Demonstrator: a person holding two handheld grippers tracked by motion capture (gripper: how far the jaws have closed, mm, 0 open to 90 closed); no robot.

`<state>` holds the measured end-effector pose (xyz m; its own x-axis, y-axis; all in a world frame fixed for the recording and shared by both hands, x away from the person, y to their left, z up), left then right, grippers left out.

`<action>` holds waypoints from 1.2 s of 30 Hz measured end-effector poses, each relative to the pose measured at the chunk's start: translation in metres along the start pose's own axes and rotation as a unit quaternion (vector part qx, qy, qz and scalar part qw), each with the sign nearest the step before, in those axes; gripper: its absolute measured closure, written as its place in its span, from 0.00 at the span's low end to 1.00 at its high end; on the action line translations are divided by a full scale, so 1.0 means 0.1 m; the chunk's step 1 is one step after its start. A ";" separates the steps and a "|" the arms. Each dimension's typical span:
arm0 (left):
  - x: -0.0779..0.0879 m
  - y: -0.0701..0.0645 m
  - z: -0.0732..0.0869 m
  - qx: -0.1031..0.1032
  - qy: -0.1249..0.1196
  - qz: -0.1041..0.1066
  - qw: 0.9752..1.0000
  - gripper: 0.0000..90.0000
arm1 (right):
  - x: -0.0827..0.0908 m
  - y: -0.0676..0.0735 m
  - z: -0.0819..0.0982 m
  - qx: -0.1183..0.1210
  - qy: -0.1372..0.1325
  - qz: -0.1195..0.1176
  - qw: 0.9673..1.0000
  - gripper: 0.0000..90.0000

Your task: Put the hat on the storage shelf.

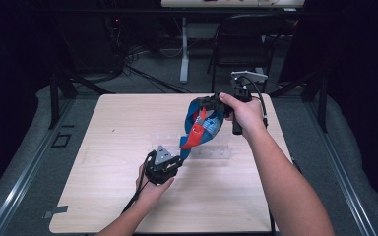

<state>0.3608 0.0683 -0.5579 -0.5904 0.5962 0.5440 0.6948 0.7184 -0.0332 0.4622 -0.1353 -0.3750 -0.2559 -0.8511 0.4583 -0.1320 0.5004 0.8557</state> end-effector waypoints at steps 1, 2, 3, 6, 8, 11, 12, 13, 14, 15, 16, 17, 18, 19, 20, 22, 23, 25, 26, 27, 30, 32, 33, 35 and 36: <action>0.01 0.00 0.00 0.000 0.000 0.002 1.000 0.84 | 0.00 0.00 0.00 0.000 0.000 0.000 1.000 0.86; 0.02 0.01 0.00 -0.001 0.001 0.002 1.000 0.83 | 0.00 -0.01 0.00 -0.001 0.000 0.000 1.000 0.86; 0.03 0.01 0.00 0.000 -0.001 0.002 1.000 0.83 | 0.00 -0.01 0.00 -0.002 -0.001 0.001 1.000 0.86; 0.05 0.03 0.00 0.008 -0.006 0.001 1.000 0.80 | 0.02 -0.03 -0.01 -0.002 -0.001 0.000 1.000 0.86; 0.06 0.04 0.00 0.008 -0.003 0.000 1.000 0.79 | 0.03 -0.03 -0.02 -0.004 -0.003 0.000 1.000 0.86; 0.08 0.04 0.00 0.007 -0.001 0.002 1.000 0.77 | 0.04 -0.07 -0.01 -0.005 -0.002 0.003 1.000 0.86; 0.08 0.04 0.01 0.008 -0.001 0.003 1.000 0.76 | 0.04 -0.08 -0.01 -0.006 -0.002 0.003 1.000 0.86; 0.08 0.03 0.01 0.010 -0.001 0.004 1.000 0.75 | 0.05 -0.09 -0.01 -0.006 0.000 0.006 1.000 0.86; 0.09 0.04 0.01 0.007 0.001 0.004 1.000 0.74 | 0.06 -0.09 -0.01 -0.006 -0.004 0.006 1.000 0.86; 0.10 0.04 0.02 0.007 0.002 0.006 1.000 0.74 | 0.07 -0.10 -0.01 -0.005 -0.006 0.007 1.000 0.86; 0.10 0.04 0.02 0.008 0.003 0.006 1.000 0.73 | 0.08 -0.12 -0.01 -0.005 -0.007 0.010 1.000 0.86; 0.11 0.04 0.03 0.009 0.005 0.008 1.000 0.73 | 0.09 -0.13 -0.01 -0.005 -0.007 0.011 1.000 0.86; 0.12 0.05 0.03 0.008 0.006 0.007 1.000 0.73 | 0.10 -0.14 -0.01 -0.004 -0.003 0.015 1.000 0.86; 0.13 0.06 0.03 0.009 0.007 0.007 1.000 0.72 | 0.10 -0.15 -0.01 -0.007 -0.008 0.015 1.000 0.86; 0.14 0.07 0.03 0.010 0.008 0.008 1.000 0.72 | 0.11 -0.16 -0.01 -0.007 -0.007 0.016 1.000 0.86; 0.16 0.08 0.03 0.016 0.008 0.009 1.000 0.71 | 0.13 -0.18 0.00 -0.007 -0.007 0.018 1.000 0.86; 0.17 0.10 0.04 0.020 0.008 0.007 1.000 0.71 | 0.13 -0.19 0.00 -0.006 -0.008 0.018 1.000 0.86; 0.18 0.11 0.04 0.026 0.008 0.014 1.000 0.70 | 0.14 -0.21 0.00 -0.007 -0.010 0.022 1.000 0.85; 0.19 0.12 0.05 0.029 0.009 0.013 0.999 0.70 | 0.15 -0.22 0.00 -0.007 -0.010 0.026 1.000 0.85; 0.20 0.12 0.06 0.030 0.010 0.013 0.999 0.70 | 0.16 -0.23 0.00 -0.009 -0.008 0.027 1.000 0.85; 0.21 0.13 0.08 0.026 0.013 0.011 1.000 0.70 | 0.19 -0.26 0.00 -0.008 -0.014 0.030 0.999 0.82; 0.22 0.12 0.10 0.026 0.018 0.016 0.999 0.70 | 0.22 -0.28 0.00 -0.007 -0.019 0.041 0.999 0.80; 0.22 0.13 0.11 0.024 0.019 0.013 0.999 0.70 | 0.23 -0.30 0.01 -0.007 -0.020 0.043 0.999 0.80; 0.23 0.13 0.13 0.025 0.021 0.017 0.999 0.69 | 0.26 -0.33 0.01 -0.005 -0.023 0.052 0.998 0.79; 0.24 0.13 0.13 0.025 0.021 0.018 0.999 0.69 | 0.28 -0.35 0.02 -0.002 -0.026 0.058 0.998 0.79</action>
<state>0.3505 0.0970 -0.5566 -0.5473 0.6074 0.5757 0.6934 0.7143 -0.0944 0.4574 -0.1761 -0.3925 -0.3192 -0.7778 0.5414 -0.0944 0.5946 0.7985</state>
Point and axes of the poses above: each handheld gripper's, and its own axes: x roughly backward along the jaws, z roughly out of its underside, y roughly to its left, the point moved 4 cm from there along -x, roughly forward along the jaws, and after that the axes turned 1 degree about -y, right-handed, at the moved point
